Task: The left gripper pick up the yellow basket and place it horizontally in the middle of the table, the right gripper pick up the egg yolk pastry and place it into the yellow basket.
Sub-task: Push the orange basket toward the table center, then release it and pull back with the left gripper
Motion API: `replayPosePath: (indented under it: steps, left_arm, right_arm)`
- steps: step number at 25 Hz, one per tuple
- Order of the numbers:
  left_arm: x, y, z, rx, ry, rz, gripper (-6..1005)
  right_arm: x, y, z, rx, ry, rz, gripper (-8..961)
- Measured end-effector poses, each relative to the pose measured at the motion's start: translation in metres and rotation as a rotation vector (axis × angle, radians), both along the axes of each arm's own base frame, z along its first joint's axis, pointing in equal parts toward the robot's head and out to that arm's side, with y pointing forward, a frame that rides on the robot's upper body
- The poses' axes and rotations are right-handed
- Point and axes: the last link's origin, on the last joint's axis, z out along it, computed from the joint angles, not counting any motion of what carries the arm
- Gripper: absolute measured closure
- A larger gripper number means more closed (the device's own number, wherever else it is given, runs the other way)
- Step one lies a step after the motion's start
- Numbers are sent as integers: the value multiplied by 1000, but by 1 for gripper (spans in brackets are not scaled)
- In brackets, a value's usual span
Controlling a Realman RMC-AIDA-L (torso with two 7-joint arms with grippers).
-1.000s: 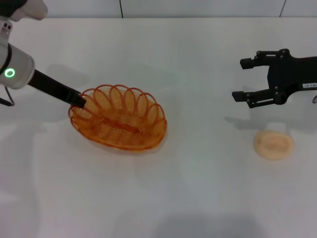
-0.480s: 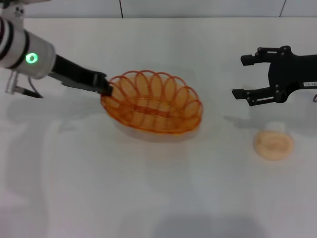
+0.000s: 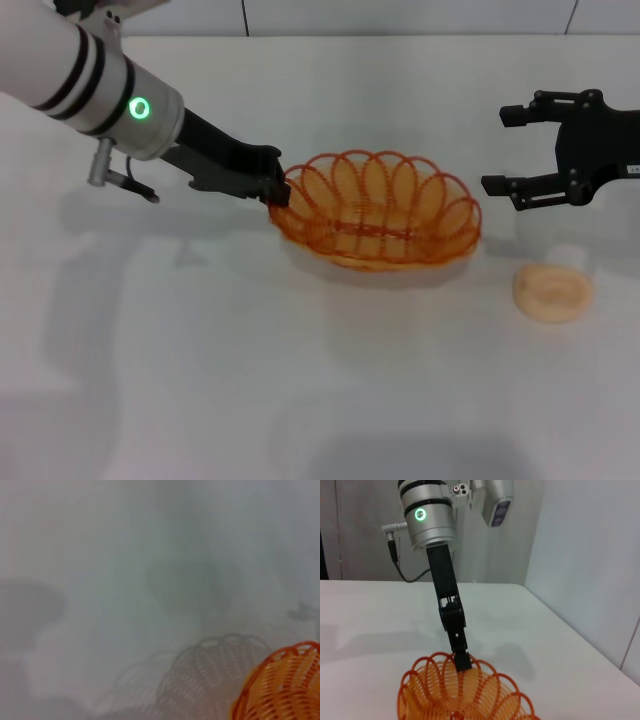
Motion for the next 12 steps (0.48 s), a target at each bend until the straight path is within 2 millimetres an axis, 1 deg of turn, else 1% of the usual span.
replayPosePath:
  steps: [1, 6, 12]
  left_arm:
    - [1, 0, -5, -2, -13, 23, 931]
    - [0, 1, -12, 13, 8, 36, 931]
    - [1, 0, -16, 12, -14, 50, 932]
  right_arm:
    - [0, 0, 0, 0, 0, 1, 122]
    - [3, -1, 1, 2, -4, -4, 122]
    - [3, -1, 2, 2, -5, -4, 122]
